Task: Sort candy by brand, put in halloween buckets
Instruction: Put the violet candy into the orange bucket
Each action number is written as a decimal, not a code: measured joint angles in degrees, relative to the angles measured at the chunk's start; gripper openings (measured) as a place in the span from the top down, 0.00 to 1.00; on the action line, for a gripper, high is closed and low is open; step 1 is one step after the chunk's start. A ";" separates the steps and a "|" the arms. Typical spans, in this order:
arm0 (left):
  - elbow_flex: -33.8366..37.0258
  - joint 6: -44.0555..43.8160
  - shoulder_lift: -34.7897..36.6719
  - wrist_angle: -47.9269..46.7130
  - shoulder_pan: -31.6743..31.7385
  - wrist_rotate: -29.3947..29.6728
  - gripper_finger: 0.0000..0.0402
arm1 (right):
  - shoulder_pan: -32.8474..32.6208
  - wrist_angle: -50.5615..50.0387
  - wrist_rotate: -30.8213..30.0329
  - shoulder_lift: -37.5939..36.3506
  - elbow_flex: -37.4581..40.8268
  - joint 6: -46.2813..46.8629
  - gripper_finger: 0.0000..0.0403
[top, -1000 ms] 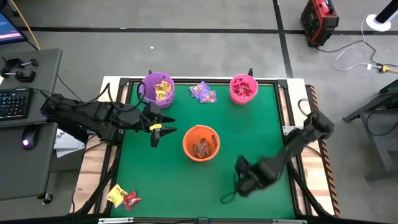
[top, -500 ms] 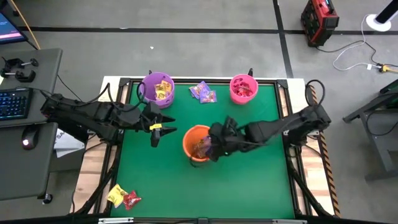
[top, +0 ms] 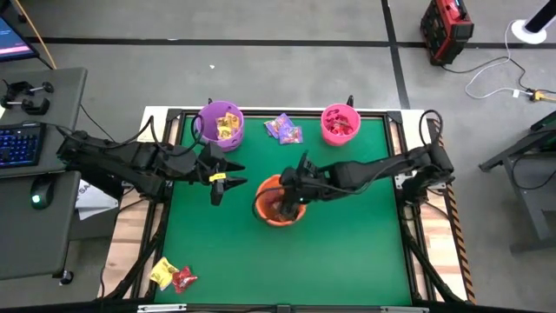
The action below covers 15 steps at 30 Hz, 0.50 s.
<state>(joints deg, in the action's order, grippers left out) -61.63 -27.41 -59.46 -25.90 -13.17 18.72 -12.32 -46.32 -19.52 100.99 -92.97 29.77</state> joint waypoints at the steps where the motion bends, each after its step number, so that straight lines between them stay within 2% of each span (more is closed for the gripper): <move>1: 0.00 -0.03 0.01 0.03 0.01 0.00 0.50 | 0.05 -0.32 0.58 -0.72 0.00 -0.14 0.30; 5: 0.00 -0.86 0.01 0.36 0.16 0.37 0.50 | -0.31 -4.20 -0.49 -4.71 -0.09 1.79 0.26; 10: -0.06 -2.24 -0.52 4.34 3.30 3.17 0.50 | -0.90 -11.63 -8.84 -9.91 -0.04 7.98 0.26; 12: -1.25 -4.07 -1.92 4.60 7.62 0.24 0.50 | -0.80 -15.02 -12.19 -11.55 -0.04 11.58 0.25; 15: -4.89 -3.31 -6.80 2.37 15.94 -10.52 0.50 | -0.20 -19.36 -15.52 -13.28 0.00 16.52 0.25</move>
<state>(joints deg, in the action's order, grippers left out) -66.52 -30.73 -66.26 -23.53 2.77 8.20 -12.52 -65.68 -35.04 87.71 -92.97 46.30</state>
